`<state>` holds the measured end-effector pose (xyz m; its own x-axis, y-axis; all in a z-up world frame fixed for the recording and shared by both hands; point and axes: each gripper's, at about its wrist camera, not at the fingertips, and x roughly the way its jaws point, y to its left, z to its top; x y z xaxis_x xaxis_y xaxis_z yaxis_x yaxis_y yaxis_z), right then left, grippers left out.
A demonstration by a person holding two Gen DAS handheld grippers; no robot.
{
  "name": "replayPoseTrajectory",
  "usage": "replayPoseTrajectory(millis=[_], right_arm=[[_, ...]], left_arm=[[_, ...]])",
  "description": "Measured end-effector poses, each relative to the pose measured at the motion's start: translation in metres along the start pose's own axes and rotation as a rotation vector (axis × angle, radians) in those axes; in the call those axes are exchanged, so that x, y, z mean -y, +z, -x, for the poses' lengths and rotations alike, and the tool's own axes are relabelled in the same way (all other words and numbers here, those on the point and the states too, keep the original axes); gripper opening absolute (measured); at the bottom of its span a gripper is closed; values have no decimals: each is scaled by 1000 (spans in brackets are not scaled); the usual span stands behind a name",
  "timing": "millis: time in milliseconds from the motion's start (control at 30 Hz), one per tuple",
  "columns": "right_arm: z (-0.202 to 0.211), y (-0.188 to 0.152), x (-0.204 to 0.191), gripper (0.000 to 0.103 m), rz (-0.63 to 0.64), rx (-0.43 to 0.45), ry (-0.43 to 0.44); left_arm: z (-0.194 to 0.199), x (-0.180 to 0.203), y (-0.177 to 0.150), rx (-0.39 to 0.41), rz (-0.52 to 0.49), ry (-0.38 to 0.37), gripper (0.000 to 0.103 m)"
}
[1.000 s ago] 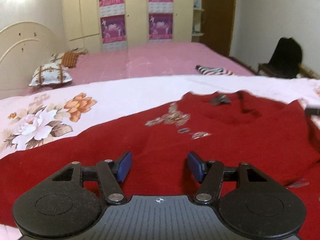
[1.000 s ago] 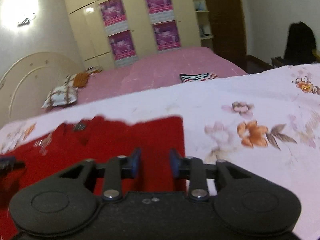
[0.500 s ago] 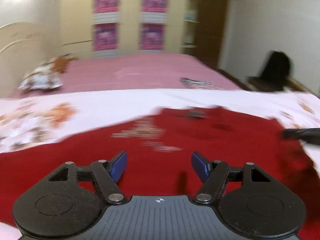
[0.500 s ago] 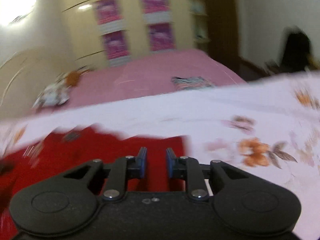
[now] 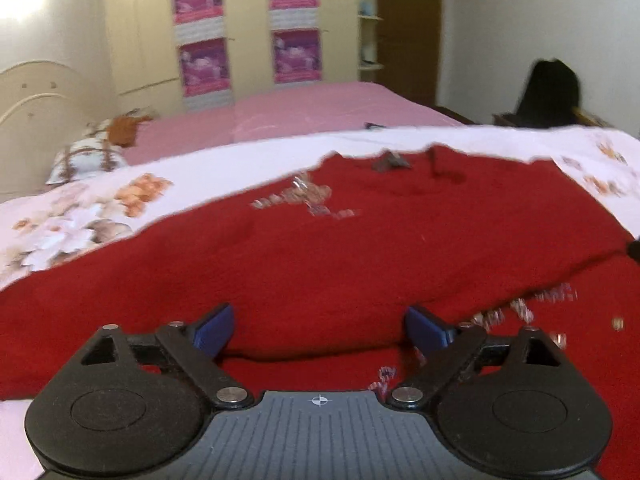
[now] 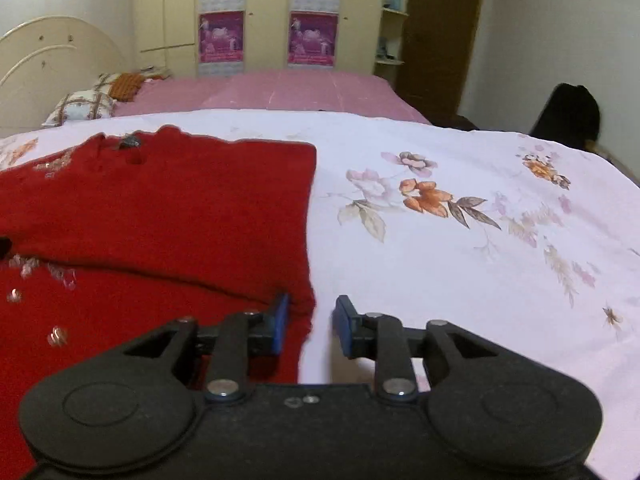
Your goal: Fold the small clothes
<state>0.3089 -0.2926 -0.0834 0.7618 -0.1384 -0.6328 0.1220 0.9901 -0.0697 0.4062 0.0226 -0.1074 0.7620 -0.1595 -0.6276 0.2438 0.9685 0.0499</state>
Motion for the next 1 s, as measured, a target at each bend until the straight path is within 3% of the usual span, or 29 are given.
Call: replayPoseTrajectory(millis=[100,200,300,400,500,567,667,733,800,867,900,1000], right_arm=[[19,12,-24,24,-29,118,53],[11,16,-68,20,49,99,164],[0,15,-98,20,88,81,202],[-12,10,-107,20,128,39,139],[2,10,-98,24,97,25,144],[18,9,-92,23,74,49,158],[27,6,-83,24,51,59,165],[35,3,-83,24,51,59,173],[36,0,-86,25,53,46,183],[37,-6,-94,26,68,26,188],[39,-8,-99,28,86,24,178],[46,-9,-119,33,146,43,177]], left_arm=[[12,21,5,47,8,-49,92],[7,50,6,51,-13,-70,93],[-16,58,2,-40,6,-21,95],[-9,50,0,-44,3,-13,97],[6,22,-10,-41,22,-9,97],[33,-14,-23,20,113,-27,97],[77,-81,-57,83,288,56,97],[95,-138,-81,88,466,134,95],[106,-197,-103,97,704,173,77],[121,-249,-128,181,951,200,78],[125,-268,-136,212,1026,233,78],[127,-314,-155,270,1181,219,78]])
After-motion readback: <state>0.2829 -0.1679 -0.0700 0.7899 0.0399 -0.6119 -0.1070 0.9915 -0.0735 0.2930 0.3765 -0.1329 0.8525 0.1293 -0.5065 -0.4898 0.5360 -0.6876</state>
